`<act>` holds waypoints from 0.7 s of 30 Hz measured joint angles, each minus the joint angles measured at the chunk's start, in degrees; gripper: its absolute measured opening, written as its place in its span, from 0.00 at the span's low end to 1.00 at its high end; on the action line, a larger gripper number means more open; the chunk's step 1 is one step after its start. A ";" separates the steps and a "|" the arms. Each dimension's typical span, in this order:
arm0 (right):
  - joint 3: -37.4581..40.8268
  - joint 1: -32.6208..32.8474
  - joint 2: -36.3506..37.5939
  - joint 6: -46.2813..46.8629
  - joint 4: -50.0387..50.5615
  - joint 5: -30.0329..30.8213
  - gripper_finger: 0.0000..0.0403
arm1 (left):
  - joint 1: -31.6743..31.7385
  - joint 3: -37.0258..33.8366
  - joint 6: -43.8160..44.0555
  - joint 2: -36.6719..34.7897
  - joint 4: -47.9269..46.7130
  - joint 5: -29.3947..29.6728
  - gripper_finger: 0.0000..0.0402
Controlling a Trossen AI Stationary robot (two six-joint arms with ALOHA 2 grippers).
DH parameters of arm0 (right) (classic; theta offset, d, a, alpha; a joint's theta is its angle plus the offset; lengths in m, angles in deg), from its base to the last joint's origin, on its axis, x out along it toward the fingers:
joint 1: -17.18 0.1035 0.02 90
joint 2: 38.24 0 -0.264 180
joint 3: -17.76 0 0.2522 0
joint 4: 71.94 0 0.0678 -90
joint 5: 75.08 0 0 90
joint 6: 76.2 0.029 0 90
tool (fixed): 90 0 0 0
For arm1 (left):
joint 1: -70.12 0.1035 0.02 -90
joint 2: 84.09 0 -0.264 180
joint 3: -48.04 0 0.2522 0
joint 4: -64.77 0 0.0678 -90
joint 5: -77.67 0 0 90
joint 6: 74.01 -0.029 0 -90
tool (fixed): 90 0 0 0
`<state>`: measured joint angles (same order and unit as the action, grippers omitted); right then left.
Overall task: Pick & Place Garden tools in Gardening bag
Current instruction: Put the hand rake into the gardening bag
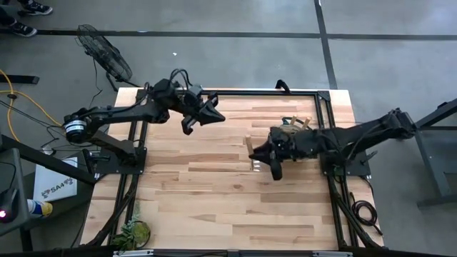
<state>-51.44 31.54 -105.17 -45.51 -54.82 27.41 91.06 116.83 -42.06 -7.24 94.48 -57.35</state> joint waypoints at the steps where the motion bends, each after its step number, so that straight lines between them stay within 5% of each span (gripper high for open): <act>1: 0.00 -1.20 0.00 -1.66 -1.78 -1.90 0.13 | -0.19 1.18 -0.20 0.20 -0.14 0.01 0.00; 6: 0.00 -7.22 0.00 -6.39 -9.21 -11.83 0.13 | -0.84 6.90 -0.85 1.19 -0.76 -1.35 0.05; 16: -0.07 -16.50 -0.27 -9.92 -25.07 -29.68 0.13 | -1.64 14.63 3.01 2.77 -3.07 -1.46 0.46; 21: -0.09 -19.69 -1.70 -8.23 -30.53 -35.86 0.13 | -3.51 19.02 2.75 6.92 -5.18 0.99 0.54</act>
<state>-51.53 11.85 -106.87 -53.73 -85.35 -8.45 87.56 135.84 -39.31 -0.32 89.31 -56.36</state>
